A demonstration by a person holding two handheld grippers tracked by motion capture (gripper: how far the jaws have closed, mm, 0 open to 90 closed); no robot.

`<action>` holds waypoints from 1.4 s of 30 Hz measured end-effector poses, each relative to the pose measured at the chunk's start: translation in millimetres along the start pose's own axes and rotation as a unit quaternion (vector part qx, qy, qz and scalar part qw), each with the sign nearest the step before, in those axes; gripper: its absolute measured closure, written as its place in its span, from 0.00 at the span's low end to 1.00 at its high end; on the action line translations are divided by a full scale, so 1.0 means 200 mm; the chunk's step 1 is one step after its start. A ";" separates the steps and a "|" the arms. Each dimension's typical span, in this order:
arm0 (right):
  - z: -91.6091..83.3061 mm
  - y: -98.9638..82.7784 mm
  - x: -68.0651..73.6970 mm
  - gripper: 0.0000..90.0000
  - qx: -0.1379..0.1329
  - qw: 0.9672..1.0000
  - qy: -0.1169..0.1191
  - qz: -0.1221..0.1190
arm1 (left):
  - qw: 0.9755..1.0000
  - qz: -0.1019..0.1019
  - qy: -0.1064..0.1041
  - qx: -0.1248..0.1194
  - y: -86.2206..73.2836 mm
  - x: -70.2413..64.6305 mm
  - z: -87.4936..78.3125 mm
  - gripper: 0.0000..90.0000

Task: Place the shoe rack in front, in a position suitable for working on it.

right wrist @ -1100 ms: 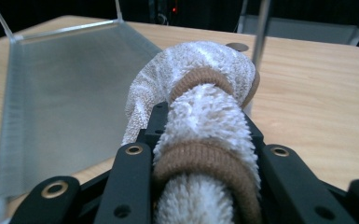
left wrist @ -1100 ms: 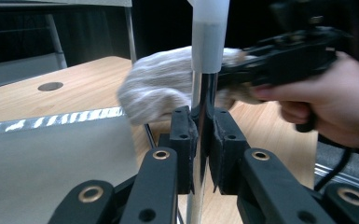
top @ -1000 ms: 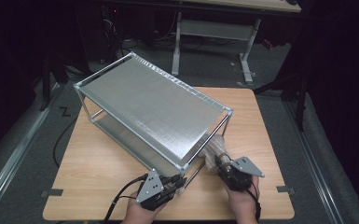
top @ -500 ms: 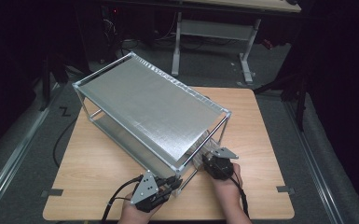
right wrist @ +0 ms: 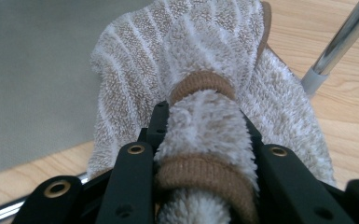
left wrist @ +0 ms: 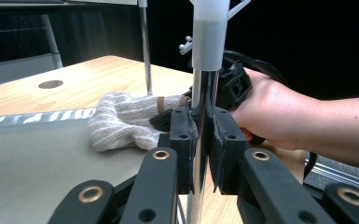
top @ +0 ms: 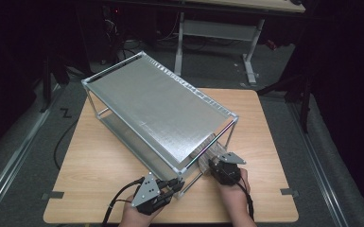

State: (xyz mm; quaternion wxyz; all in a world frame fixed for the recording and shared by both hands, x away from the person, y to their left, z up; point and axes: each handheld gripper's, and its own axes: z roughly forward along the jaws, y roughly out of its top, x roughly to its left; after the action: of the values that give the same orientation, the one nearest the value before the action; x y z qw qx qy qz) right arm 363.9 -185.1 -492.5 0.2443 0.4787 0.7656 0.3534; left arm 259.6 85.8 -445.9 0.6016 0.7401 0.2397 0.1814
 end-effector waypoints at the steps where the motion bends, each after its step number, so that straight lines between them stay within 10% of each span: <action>1: -0.01 -0.01 0.00 0.76 0.000 1.000 -0.002 0.001 | 1.000 0.000 0.002 0.000 0.00 0.00 0.00 0.89; 19: -0.14 -0.15 -0.15 0.76 -0.002 0.999 -0.030 0.028 | 1.000 -0.015 0.024 -0.007 -0.01 0.06 0.01 0.89; 34: -0.33 -0.18 -0.23 0.76 -0.101 0.992 -0.053 0.050 | 1.000 0.012 -0.011 0.019 0.05 -0.03 0.15 0.89; 42: -0.33 -0.21 -0.25 0.75 -0.097 0.992 -0.052 0.056 | 1.000 0.011 -0.003 0.013 -0.01 -0.02 0.05 0.67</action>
State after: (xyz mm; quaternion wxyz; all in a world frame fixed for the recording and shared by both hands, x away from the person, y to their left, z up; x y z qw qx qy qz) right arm 313.9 -264.2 -481.3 0.3091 0.5126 0.6861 0.4134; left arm 260.9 76.2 -449.7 0.5909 0.7507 0.2323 0.1827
